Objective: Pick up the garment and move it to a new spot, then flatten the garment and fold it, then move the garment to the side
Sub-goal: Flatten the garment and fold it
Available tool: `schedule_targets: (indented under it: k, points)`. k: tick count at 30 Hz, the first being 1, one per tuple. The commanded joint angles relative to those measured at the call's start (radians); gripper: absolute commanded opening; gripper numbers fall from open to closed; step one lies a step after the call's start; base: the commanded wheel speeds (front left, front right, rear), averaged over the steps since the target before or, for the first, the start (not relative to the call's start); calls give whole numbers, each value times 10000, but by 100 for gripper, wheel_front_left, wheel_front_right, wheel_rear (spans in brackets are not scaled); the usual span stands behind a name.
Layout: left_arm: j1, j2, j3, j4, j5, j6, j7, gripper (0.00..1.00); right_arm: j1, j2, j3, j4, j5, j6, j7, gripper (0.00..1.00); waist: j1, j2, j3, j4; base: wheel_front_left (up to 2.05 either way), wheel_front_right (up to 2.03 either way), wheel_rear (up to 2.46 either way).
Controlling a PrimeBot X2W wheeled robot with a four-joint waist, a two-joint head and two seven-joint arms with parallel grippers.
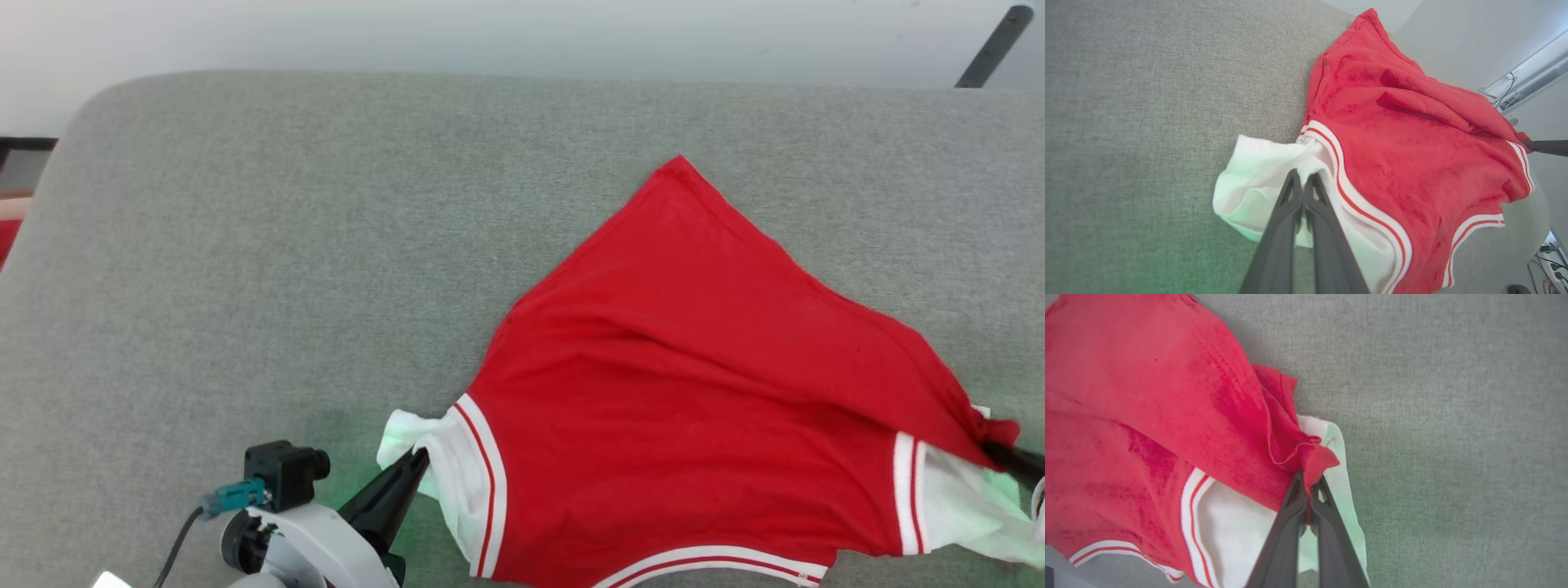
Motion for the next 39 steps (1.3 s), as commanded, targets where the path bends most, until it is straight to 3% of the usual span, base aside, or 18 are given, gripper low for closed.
schedule_targets:
  k: [1,8,9,10,12,13,14,28,34,39]
  points:
    - [79,50,30,-45,-18,50,-26,0,157,74,-46,-43,-17,-3,-98,0,0,0,-35,-88,0,0,0]
    - [90,86,37,-131,-50,74,-5,0,635,359,-36,199,-20,-3,-649,0,0,0,-14,-198,0,0,0]
    - [87,85,40,-138,-61,72,-3,0,667,356,7,236,-19,-3,-716,7,0,0,-14,-205,0,0,0]
    - [85,84,38,-143,-63,75,-2,0,691,336,45,260,-30,-3,-789,30,0,0,-15,-209,0,0,0]
    - [82,83,24,-142,-58,82,6,0,726,302,114,289,-38,-3,-889,47,0,0,-22,-217,0,0,0]
    - [85,79,18,-141,-60,80,5,0,734,272,158,264,-49,-3,-970,88,0,0,-29,-215,0,0,0]
    - [90,72,11,-137,-60,86,6,0,749,249,180,237,-46,-3,-1022,100,0,0,-37,-212,0,0,0]
    - [72,-42,-24,-131,13,83,-24,0,490,-170,639,-1408,-291,-1,-1878,100,0,0,-68,-94,0,0,0]
    - [-85,-223,-140,-80,125,5,18,0,-593,-657,1460,-1934,-430,-1,-2313,100,0,0,-21,189,0,0,0]
    - [-335,-453,-276,59,201,-171,110,0,-2036,-1093,2500,-1424,-491,-1,-2611,100,0,0,101,584,0,0,0]
